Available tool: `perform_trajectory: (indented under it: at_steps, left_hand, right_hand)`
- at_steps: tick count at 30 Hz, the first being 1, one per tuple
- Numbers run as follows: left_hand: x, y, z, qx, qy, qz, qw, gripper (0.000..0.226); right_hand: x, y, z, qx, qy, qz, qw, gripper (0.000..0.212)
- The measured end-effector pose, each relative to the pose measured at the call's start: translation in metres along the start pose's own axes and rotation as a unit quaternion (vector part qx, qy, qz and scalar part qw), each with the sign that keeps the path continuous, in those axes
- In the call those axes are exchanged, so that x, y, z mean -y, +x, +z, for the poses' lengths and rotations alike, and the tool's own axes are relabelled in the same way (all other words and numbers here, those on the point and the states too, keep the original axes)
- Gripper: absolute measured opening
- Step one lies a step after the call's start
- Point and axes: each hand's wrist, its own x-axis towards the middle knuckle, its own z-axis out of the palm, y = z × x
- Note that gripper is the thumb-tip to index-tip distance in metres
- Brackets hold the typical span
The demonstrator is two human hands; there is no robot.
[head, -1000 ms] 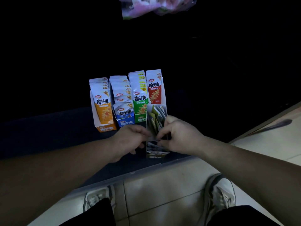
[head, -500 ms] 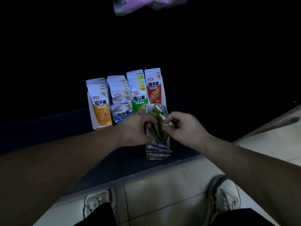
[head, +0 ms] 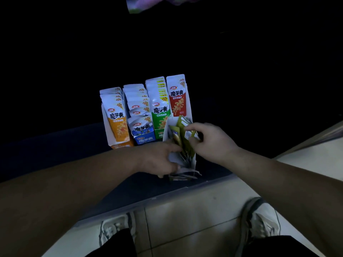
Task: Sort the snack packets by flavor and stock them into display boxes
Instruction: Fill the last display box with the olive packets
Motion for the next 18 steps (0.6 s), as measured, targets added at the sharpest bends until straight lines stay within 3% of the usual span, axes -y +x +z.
perform_trajectory:
  at_steps: [5, 10, 18]
  left_hand:
    - [-0.001, 0.005, 0.008, 0.042, -0.082, -0.037, 0.995, 0.083]
    - [0.006, 0.001, 0.009, 0.043, -0.12, -0.033, 0.991, 0.095]
    - [-0.011, 0.012, 0.001, 0.076, -0.131, -0.081, 0.985, 0.104]
  right_hand:
    - [0.031, 0.016, 0.007, -0.027, -0.067, 0.03, 0.997, 0.034]
    - [0.034, 0.033, 0.013, -0.057, -0.075, 0.046, 0.994, 0.011]
    - [0.016, 0.025, 0.016, -0.044, 0.058, -0.021, 0.997, 0.012]
